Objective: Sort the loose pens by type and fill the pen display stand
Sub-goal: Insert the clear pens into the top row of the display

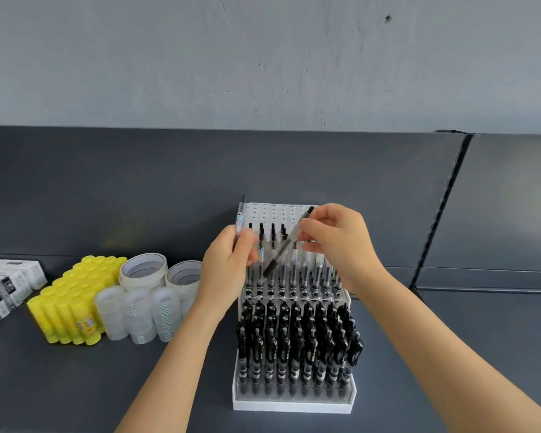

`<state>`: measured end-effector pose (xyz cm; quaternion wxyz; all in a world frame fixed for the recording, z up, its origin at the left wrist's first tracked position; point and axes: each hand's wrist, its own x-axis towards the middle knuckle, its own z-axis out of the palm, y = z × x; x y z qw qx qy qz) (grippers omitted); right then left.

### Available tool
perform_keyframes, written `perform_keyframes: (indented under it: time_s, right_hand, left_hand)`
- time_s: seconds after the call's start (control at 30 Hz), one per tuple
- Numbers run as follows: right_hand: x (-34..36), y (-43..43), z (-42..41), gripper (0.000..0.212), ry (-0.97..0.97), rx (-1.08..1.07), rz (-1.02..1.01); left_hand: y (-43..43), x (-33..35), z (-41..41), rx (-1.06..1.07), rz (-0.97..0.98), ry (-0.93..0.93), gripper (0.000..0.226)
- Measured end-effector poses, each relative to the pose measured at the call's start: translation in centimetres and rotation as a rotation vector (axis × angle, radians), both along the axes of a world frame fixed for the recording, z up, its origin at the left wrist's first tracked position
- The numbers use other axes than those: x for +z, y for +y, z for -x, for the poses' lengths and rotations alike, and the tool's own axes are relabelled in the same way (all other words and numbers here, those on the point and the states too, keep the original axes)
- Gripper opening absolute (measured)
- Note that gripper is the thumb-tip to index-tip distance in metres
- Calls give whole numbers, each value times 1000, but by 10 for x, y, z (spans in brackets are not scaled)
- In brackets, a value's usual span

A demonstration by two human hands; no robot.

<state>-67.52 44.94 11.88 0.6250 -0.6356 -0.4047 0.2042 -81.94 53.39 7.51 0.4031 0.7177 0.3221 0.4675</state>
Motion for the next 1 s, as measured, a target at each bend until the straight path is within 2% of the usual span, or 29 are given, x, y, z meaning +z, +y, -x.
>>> perform_keyframes:
  time_s: [0.07,0.17,0.27,0.47,0.63,1.0]
  right_hand:
    - [-2,3,1,5,-133,-58,29]
    - [-5,8,7,5,-298,-71,64]
    - [-5,11,13,6,-373,-62,89]
    - [-5,13,14,7,-415,-67,100]
    - [-7,14,16,6,-396,-61,95]
    - [-9,10,15,6,-379,-67,93]
  left_hand:
    - [7,-1,5,51,65,-64,34]
    - [11,1,7,43,211,-214,30]
    - [11,0,11,8,229,-305,30]
    - [17,-10,22,15,142,-190,19]
    - [18,-16,21,65,150,-218,19]
    - [17,-26,17,132,70,-123,11]
